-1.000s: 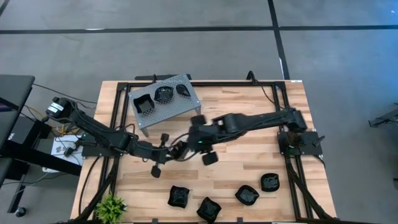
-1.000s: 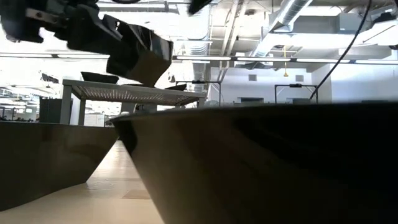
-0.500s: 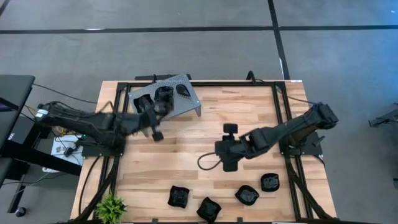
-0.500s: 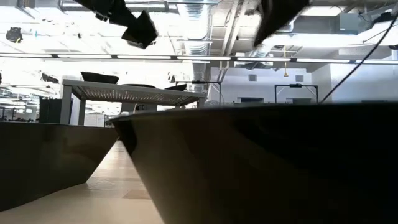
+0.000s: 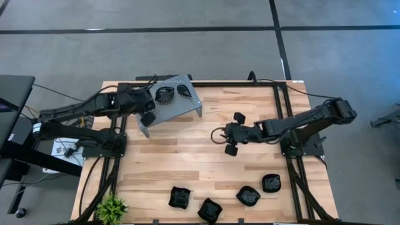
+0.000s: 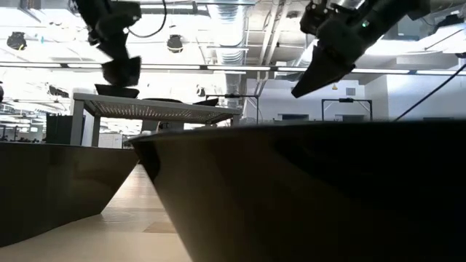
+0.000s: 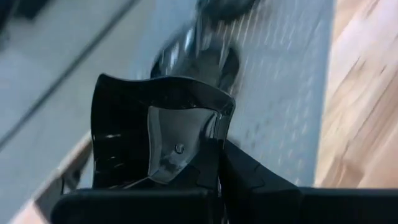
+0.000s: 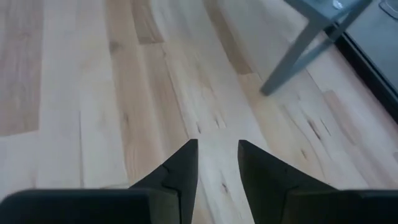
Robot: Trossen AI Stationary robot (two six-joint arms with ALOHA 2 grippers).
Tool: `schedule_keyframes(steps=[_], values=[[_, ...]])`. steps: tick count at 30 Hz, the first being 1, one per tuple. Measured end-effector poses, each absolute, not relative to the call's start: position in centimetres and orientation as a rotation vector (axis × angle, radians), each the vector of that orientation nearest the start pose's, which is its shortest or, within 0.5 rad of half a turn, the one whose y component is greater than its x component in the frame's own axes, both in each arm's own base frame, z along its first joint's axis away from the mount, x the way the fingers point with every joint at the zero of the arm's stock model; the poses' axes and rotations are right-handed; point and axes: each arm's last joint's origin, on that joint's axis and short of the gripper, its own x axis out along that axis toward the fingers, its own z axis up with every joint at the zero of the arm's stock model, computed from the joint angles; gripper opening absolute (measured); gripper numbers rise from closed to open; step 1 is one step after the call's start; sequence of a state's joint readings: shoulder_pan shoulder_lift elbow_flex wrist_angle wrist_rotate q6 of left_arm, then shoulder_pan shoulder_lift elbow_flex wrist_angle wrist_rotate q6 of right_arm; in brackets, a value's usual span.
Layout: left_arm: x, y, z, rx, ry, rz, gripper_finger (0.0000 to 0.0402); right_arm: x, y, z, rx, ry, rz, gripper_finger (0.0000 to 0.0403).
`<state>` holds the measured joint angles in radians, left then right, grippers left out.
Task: Pick & Place Mini shaped plates
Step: Stack the black distorted square plate on top of the black distorted square plate on the shelf
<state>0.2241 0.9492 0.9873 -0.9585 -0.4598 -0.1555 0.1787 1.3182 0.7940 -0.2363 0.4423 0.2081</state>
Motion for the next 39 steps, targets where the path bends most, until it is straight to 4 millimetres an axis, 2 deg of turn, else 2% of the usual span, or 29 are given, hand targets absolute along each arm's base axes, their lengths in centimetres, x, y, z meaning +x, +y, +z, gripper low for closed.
schedule_keyframes(steps=[4,15,25,28,34,39], values=[[15.4,5.3,30.4,-0.066,0.986,0.733,0.0008,26.0,3.1,22.0,-0.033,0.706,-0.333,0.0108],[17.0,5.9,29.2,-0.003,1.092,0.703,0.0012,26.2,3.5,22.2,-0.015,0.678,-0.300,0.0108],[17.5,6.1,28.8,0.054,1.125,0.697,0.0073,26.4,3.5,22.4,-0.007,0.653,-0.299,0.0108],[17.4,5.7,29.4,0.064,1.100,0.680,0.0085,26.4,3.5,22.4,-0.005,0.648,-0.298,0.0108],[17.4,3.5,32.1,0.105,0.958,0.580,0.0086,26.7,3.6,22.9,0.071,0.584,-0.312,0.0108],[17.3,1.0,32.7,0.127,0.902,0.376,0.0085,27.1,3.3,23.3,0.133,0.524,-0.330,0.0108]])
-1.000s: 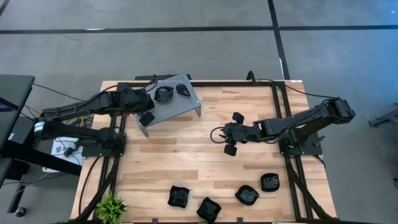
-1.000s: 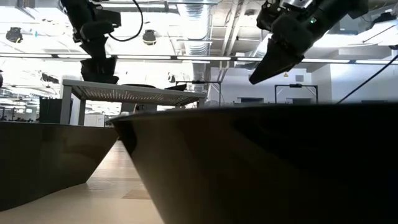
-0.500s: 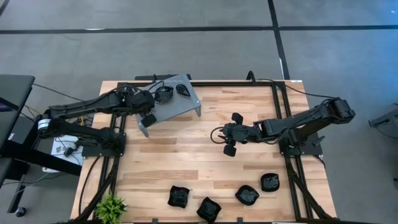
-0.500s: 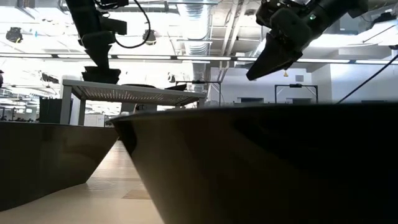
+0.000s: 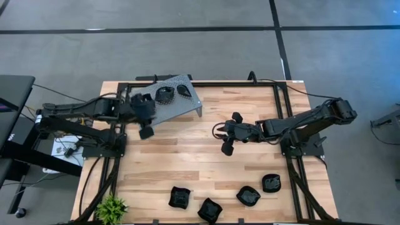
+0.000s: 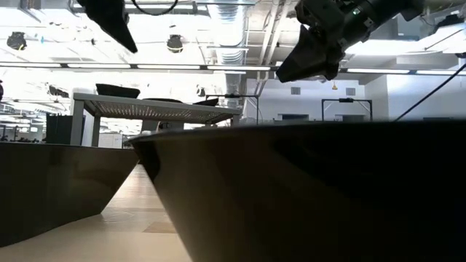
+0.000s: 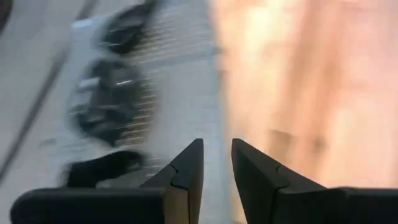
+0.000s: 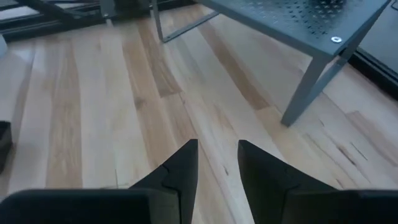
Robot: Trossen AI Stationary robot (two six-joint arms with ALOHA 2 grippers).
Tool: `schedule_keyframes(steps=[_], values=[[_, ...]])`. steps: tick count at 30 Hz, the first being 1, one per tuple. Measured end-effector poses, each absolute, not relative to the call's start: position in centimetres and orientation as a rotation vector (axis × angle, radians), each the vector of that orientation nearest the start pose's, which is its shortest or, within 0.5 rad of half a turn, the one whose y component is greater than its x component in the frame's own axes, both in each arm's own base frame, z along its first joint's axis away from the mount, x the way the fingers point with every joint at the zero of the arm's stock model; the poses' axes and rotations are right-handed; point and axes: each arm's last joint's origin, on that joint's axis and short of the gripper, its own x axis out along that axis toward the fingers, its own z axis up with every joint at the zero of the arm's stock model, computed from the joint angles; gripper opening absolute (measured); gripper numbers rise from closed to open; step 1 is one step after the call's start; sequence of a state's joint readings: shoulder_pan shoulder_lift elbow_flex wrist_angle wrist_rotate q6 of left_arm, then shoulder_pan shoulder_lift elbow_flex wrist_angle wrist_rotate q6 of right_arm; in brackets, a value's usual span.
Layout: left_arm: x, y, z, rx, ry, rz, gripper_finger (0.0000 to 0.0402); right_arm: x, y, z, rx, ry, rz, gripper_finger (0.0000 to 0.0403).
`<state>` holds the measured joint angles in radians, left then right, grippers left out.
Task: Pick & Place Mini shaped plates
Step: Stack the black distorted square plate on top of the black distorted square plate on the shelf
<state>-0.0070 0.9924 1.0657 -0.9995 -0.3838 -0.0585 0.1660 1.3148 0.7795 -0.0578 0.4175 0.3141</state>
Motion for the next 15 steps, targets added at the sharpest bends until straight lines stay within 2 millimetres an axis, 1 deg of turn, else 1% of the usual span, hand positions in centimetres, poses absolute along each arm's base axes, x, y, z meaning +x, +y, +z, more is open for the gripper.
schedule_keyframes(steps=[6,9,10,12,13,15], values=[[18.0,-2.2,32.3,0.127,0.900,0.099,0.0085,27.2,2.8,23.4,0.140,0.515,-0.348,0.0108],[18.6,-3.8,32.1,0.153,0.881,0.015,0.0085,27.3,2.1,23.5,0.062,0.518,-0.350,0.0108],[18.8,-4.4,32.0,0.163,0.875,-0.009,0.0085,27.4,1.8,23.5,0.068,0.511,-0.358,0.0108],[19.3,-5.5,31.8,0.184,0.869,-0.055,0.0085,27.6,1.5,23.5,0.151,0.492,-0.369,0.0108],[19.5,-6.1,31.7,0.191,0.860,-0.077,0.0085,27.9,1.5,23.2,0.192,0.486,-0.371,0.0108],[20.0,-7.3,31.3,0.208,0.854,-0.122,0.0085,28.2,1.9,22.4,0.209,0.517,-0.352,0.0108]])
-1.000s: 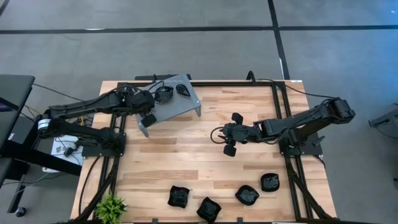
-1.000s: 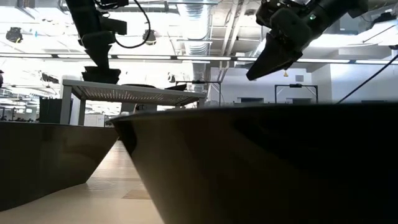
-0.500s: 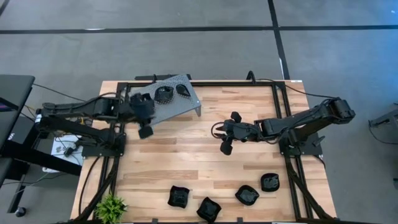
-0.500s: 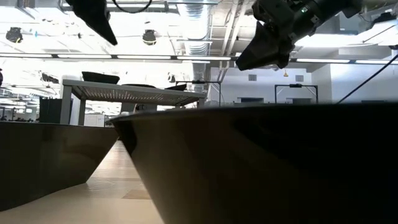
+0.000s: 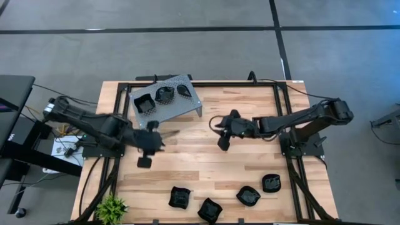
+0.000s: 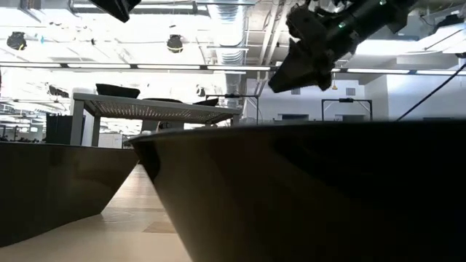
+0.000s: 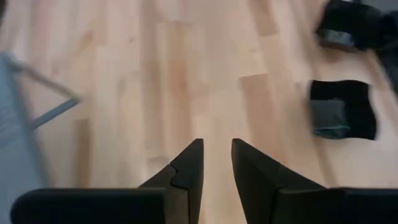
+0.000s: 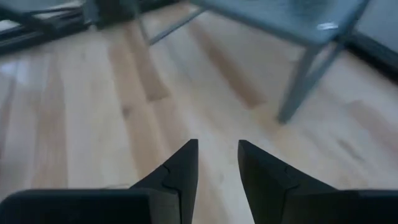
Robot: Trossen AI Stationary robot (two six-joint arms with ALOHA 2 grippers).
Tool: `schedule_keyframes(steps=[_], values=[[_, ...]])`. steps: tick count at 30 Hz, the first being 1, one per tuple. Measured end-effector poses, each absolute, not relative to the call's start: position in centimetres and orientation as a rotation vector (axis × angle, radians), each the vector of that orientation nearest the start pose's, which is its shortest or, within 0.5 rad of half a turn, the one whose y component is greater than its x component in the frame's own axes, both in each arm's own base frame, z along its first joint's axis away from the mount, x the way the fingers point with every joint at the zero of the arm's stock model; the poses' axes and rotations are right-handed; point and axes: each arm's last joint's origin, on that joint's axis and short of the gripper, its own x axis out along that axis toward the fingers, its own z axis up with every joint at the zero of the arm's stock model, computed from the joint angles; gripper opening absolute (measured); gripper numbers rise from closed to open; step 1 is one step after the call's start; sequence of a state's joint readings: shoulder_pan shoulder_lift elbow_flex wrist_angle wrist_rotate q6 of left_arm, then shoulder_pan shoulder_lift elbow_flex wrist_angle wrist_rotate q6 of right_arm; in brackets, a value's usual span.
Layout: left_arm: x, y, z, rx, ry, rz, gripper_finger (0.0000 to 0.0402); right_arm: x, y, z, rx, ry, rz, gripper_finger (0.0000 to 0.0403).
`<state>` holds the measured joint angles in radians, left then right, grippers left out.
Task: Pick & Place Mini shaped plates
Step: Stack the black distorted square plate on top of the black distorted square plate on the shelf
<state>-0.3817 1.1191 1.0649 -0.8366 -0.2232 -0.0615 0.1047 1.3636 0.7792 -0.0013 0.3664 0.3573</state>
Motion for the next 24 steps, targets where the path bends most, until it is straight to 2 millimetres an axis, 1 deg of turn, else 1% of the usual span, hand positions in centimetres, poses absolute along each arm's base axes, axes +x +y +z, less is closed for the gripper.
schedule_keyframes(steps=[2,5,10,12,15,17,20,24], values=[[20.4,-8.6,30.9,0.213,0.853,-0.159,0.0085,29.0,2.7,21.5,0.202,0.529,-0.327,0.0108],[21.2,-10.4,30.0,0.207,0.856,-0.196,0.0085,29.8,4.0,19.5,0.180,0.580,-0.295,0.0108],[22.8,-12.9,28.2,0.226,0.874,-0.249,0.0085,31.1,5.6,16.7,0.154,0.632,-0.254,0.0108],[23.6,-13.5,27.2,0.214,0.891,-0.282,0.0085,31.6,5.8,16.3,0.157,0.645,-0.237,0.0108],[25.0,-14.4,25.6,0.180,0.930,-0.356,0.0085,32.4,5.7,16.4,0.160,0.637,-0.244,0.0108],[26.0,-15.0,24.4,0.151,0.956,-0.405,0.0085,32.6,5.4,16.6,0.161,0.642,-0.255,0.0108],[26.9,-15.8,22.4,0.108,1.018,-0.455,0.0085,32.9,5.0,17.2,0.170,0.625,-0.266,0.0108],[28.0,-16.5,20.1,0.102,1.057,-0.471,0.0085,32.8,5.1,17.6,0.172,0.616,-0.262,0.0108]])
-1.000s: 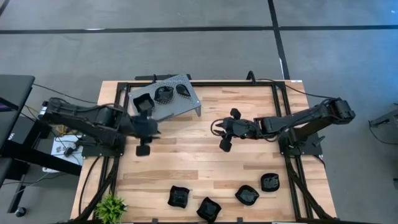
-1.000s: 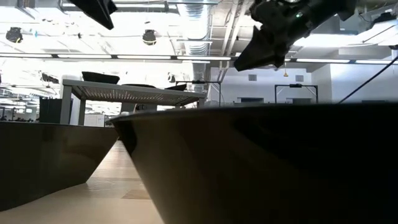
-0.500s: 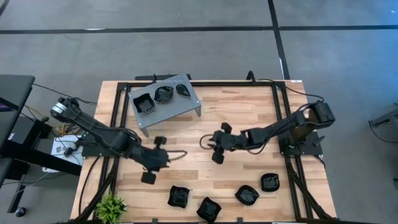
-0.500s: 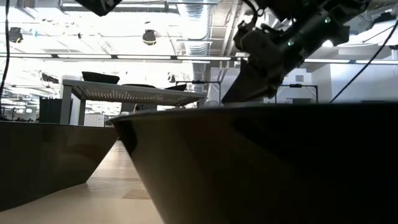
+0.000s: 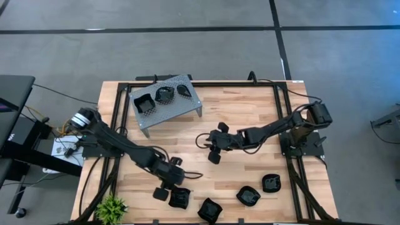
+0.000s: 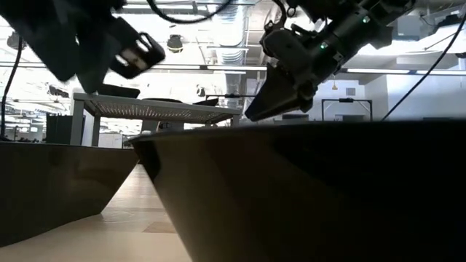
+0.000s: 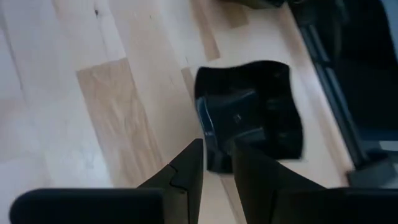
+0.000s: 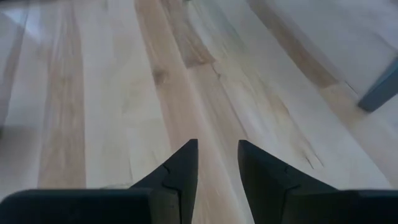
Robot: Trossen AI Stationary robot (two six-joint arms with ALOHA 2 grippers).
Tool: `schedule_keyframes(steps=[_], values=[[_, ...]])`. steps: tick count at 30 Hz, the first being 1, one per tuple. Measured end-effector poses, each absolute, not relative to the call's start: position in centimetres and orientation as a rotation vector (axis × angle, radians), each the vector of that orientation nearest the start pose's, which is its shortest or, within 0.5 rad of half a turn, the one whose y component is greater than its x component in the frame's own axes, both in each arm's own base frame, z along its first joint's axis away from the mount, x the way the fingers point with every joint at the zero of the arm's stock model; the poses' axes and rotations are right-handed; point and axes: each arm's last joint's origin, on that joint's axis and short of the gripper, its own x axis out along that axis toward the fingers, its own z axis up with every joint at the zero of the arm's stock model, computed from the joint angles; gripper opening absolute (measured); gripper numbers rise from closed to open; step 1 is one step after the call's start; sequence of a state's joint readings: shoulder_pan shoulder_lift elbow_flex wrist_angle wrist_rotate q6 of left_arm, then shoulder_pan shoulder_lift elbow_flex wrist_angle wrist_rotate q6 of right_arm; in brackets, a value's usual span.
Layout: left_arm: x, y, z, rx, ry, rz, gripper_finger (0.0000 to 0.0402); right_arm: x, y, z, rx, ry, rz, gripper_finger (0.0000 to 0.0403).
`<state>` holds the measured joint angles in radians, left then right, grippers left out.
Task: Pick & Place Mini shaped plates
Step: Stack the black distorted square plate on top of the black distorted square plate on the shelf
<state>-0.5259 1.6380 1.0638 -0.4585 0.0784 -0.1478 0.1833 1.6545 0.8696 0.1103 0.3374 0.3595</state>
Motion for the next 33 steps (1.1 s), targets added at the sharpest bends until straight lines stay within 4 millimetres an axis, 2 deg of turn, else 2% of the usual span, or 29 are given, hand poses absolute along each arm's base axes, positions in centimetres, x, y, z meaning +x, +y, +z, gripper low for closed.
schedule_keyframes(steps=[7,17,23,29,33], values=[[29.3,-17.2,17.2,0.073,1.103,-0.438,0.0085,32.8,5.1,17.7,0.172,0.615,-0.261,0.0108],[29.9,-17.5,15.0,0.040,1.154,-0.393,0.0085,32.8,5.1,17.8,0.173,0.612,-0.263,0.0108],[29.9,-17.6,15.1,0.030,1.142,-0.392,0.0080,32.8,5.1,17.8,0.173,0.610,-0.262,0.0108],[29.9,-17.6,15.3,0.029,1.138,-0.398,0.0013,32.8,5.1,17.8,0.173,0.610,-0.262,0.0108],[29.8,-17.1,16.4,0.019,1.116,-0.395,0.0009,32.8,5.1,17.8,0.173,0.610,-0.263,0.0108]])
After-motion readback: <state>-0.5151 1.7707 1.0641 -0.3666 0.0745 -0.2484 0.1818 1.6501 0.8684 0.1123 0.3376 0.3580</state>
